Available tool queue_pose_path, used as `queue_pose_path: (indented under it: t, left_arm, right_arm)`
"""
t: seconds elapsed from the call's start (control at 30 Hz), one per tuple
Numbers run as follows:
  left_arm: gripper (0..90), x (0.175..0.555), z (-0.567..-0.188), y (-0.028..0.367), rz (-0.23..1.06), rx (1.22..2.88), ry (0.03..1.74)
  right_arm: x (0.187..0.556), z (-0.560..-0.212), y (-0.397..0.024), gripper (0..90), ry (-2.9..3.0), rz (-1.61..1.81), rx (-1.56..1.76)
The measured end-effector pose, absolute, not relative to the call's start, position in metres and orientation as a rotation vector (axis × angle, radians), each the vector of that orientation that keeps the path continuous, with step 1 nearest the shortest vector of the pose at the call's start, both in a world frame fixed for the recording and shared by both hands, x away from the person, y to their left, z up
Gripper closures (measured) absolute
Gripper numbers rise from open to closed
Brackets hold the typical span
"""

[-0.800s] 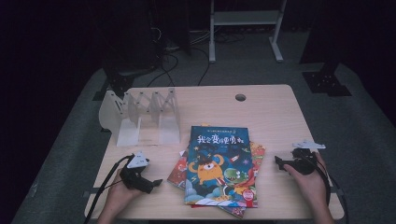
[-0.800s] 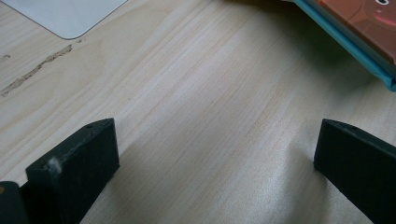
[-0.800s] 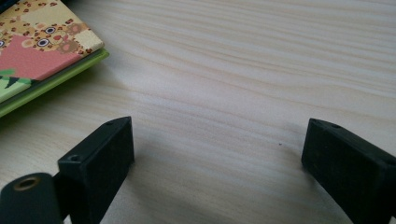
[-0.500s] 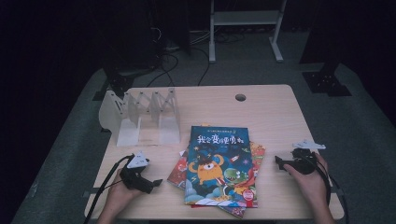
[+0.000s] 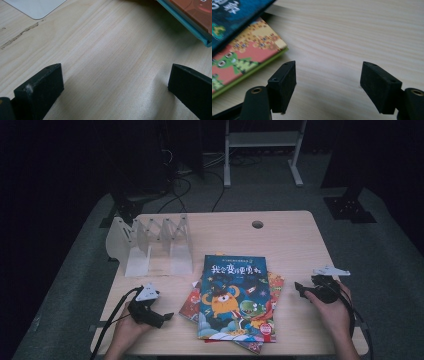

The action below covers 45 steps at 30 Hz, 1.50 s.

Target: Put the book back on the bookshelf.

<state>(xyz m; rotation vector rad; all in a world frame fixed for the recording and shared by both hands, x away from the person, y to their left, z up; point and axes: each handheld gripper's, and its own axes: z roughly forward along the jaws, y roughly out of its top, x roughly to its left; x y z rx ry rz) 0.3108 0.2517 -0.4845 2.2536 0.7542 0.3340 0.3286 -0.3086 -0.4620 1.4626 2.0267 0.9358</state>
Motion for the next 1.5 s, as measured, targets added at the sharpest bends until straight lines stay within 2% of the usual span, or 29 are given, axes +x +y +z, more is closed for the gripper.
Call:
queue_pose_path:
  t: [0.23,0.43,0.6,1.07,1.13,1.23,1.5]
  left_arm:
    - [0.0,0.31,-0.485,0.252,0.334,2.252,0.756]
    - [0.0,0.31,-0.485,0.252,0.334,2.252,0.756]
    - [0.0,0.31,-0.485,0.252,0.335,2.252,0.756]
    - [0.0,0.31,-0.484,0.252,0.335,2.253,0.755]
    - [0.0,0.31,-0.484,0.252,0.335,2.253,0.755]
    - [0.0,0.31,-0.484,0.252,0.335,2.253,0.755]
    - [0.0,0.31,-0.484,0.252,0.335,2.253,0.755]
  right_arm:
    - [0.336,-0.448,-0.295,28.7,2.051,0.973,1.41]
    - [0.345,-0.44,-0.283,38.0,2.068,1.03,1.377]
    - [0.354,-0.438,-0.273,40.5,2.089,1.064,1.359]
    - [0.386,-0.436,-0.23,38.3,2.161,1.17,1.325]
    - [0.391,-0.439,-0.226,36.7,2.165,1.185,1.335]
    - [0.403,-0.444,-0.223,29.2,2.181,1.213,1.363]
    - [0.427,-0.452,-0.21,24.6,2.216,1.17,1.364]
